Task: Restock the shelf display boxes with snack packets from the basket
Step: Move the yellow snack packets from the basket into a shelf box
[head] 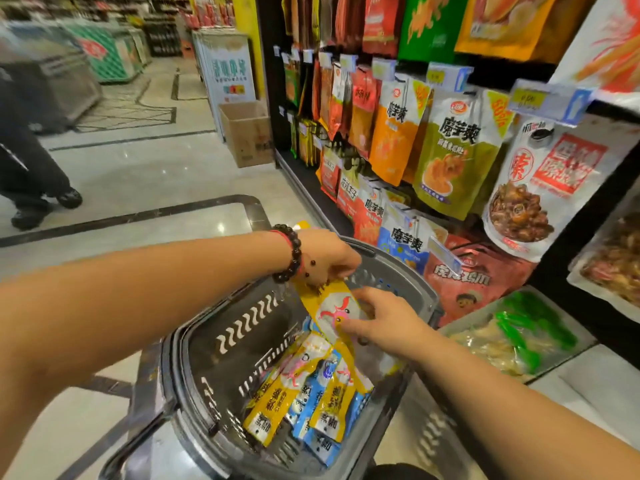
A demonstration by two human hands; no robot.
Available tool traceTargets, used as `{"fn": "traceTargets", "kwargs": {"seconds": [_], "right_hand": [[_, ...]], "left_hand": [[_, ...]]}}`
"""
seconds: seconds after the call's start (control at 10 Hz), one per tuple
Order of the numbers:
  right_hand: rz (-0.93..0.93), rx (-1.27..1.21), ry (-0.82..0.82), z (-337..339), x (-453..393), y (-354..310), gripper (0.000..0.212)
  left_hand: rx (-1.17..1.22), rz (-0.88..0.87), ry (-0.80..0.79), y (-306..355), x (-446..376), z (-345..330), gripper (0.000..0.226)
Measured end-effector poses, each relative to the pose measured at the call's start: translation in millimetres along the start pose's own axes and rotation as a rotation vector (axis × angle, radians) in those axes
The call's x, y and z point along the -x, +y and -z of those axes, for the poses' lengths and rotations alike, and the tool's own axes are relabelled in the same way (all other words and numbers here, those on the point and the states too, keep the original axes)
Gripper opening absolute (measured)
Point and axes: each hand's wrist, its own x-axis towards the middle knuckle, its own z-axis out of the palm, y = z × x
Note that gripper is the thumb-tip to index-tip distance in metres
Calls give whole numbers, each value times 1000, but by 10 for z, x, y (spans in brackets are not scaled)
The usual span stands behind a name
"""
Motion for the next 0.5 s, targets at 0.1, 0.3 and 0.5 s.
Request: {"fn": "traceTargets", "kwargs": {"seconds": [0.1, 0.3, 0.5], "right_hand": [[3, -228, 20, 61, 4, 35, 30], [-120, -473, 76, 71, 203, 298, 19], [-319, -812, 435, 196, 489, 724, 16]], "left_hand": [[245, 223, -96, -978, -1348, -983, 48], [224, -236, 583, 835, 289, 245, 10], [842, 268, 219, 1010, -142, -1030, 20]]}}
